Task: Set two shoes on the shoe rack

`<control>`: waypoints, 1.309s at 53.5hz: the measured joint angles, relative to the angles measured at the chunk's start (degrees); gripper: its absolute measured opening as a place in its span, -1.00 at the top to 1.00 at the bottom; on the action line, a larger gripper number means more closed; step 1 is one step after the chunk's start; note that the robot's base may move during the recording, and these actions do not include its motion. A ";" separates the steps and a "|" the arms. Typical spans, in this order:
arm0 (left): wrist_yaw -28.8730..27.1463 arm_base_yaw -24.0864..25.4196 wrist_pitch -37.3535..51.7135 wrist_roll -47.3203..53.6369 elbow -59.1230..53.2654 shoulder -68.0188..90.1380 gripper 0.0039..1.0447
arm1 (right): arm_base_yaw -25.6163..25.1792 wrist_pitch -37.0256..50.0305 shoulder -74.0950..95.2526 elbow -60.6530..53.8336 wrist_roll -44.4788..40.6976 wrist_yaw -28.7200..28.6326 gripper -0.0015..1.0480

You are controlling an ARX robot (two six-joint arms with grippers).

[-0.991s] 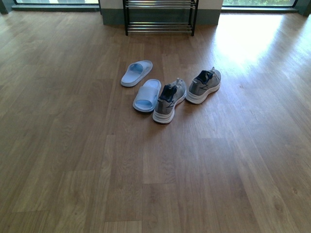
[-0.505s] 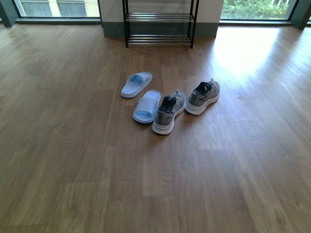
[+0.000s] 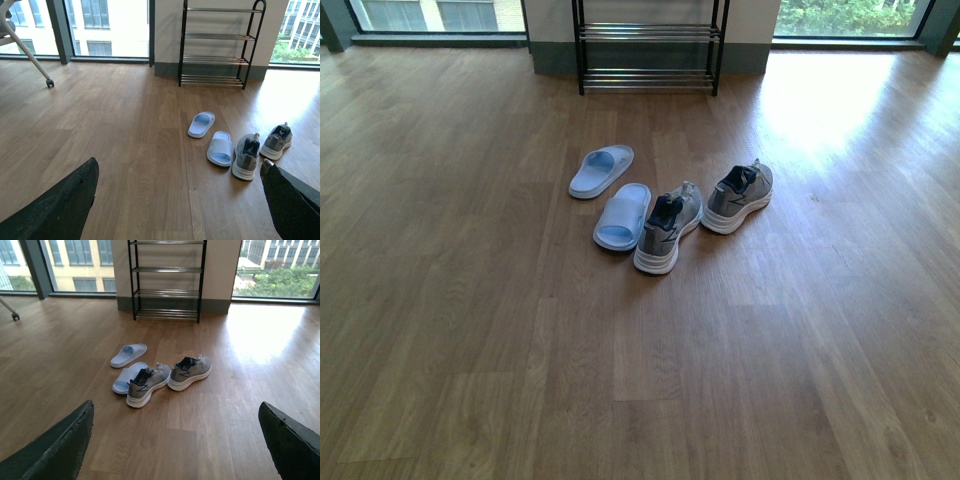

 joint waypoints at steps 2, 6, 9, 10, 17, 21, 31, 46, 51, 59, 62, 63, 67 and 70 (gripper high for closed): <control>0.00 -0.02 0.00 0.02 0.00 0.02 -0.83 | 0.00 0.00 0.00 0.00 0.00 0.00 -0.82; 0.00 -0.02 0.00 0.02 0.00 0.00 -0.83 | 0.00 0.00 0.00 0.00 0.02 0.00 -0.82; 0.00 -0.02 0.00 0.02 0.00 0.02 -0.83 | 0.00 0.00 0.00 0.00 0.00 -0.02 -0.82; 0.00 -0.02 0.00 0.02 0.00 0.00 -0.83 | 0.00 0.00 0.00 0.00 0.00 0.00 -0.82; 0.00 0.00 0.00 0.02 0.00 0.02 -0.83 | 0.00 0.00 0.00 0.00 0.02 0.00 -0.82; 0.00 -0.02 0.00 0.00 0.00 0.00 -0.83 | 0.00 0.00 0.00 0.00 0.02 -0.02 -0.82; 0.00 -0.02 0.00 0.02 0.00 0.02 -0.83 | 0.00 0.00 0.00 0.00 0.00 0.00 -0.82; 0.00 -0.02 0.00 0.02 0.00 0.02 -0.83 | 0.00 0.00 0.00 0.00 0.02 -0.02 -0.82; 0.00 -0.02 0.00 0.02 0.00 0.02 -0.83 | 0.00 0.00 0.00 0.00 0.00 -0.02 -0.82; 0.00 -0.02 0.00 0.00 0.00 0.02 -0.83 | 0.00 0.00 0.00 0.00 0.00 0.00 -0.82; 0.00 -0.02 0.00 0.02 0.00 0.02 -0.83 | 0.00 0.00 0.00 0.00 0.00 0.00 -0.82; 0.00 -0.02 0.00 0.02 0.00 0.02 -0.83 | 0.00 0.00 0.00 0.00 0.00 0.00 -0.82; 0.00 -0.02 0.00 0.02 0.00 0.00 -0.83 | 0.00 0.00 0.00 0.00 0.00 -0.02 -0.82; 0.00 0.00 0.00 0.02 0.00 0.02 -0.83 | 0.00 0.00 0.00 0.00 0.00 0.00 -0.82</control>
